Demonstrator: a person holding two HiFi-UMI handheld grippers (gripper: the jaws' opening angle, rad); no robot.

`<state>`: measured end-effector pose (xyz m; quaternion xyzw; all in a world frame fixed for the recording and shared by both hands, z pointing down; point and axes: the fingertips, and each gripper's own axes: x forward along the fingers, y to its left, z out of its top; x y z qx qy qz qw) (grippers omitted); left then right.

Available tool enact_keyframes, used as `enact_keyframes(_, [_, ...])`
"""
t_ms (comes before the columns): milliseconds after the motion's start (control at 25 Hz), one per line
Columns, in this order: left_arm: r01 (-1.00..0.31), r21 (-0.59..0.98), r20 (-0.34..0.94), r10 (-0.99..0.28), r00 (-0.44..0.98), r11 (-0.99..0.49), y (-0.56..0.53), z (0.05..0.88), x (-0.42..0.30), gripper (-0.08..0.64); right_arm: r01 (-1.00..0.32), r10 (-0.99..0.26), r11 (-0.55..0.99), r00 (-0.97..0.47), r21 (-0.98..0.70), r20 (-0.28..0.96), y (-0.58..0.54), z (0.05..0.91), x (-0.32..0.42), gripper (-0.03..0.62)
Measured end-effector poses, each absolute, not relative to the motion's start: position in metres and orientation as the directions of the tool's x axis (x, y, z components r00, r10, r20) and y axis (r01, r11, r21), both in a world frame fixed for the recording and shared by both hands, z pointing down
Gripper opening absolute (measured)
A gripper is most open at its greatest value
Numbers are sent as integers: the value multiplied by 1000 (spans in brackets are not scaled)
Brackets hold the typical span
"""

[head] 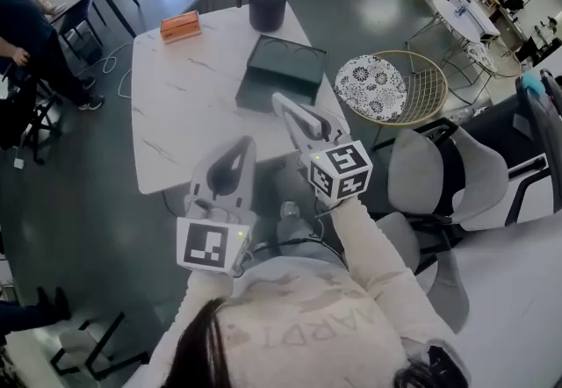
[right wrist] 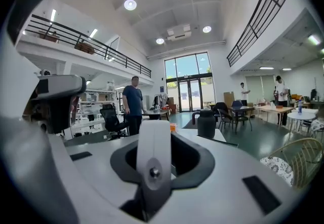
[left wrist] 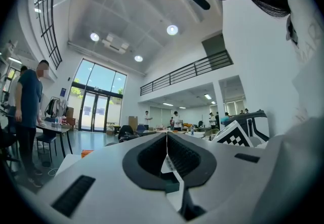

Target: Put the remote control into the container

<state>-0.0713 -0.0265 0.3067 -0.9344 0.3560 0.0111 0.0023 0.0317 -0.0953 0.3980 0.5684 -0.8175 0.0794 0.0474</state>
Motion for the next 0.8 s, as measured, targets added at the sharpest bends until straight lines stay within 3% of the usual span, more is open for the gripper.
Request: enact_keyframes(800, [-798,-2,-2,-798,602,-602,-137,305,-7,14,-855,-768,490,-515,-169,380,-236,482,77,83])
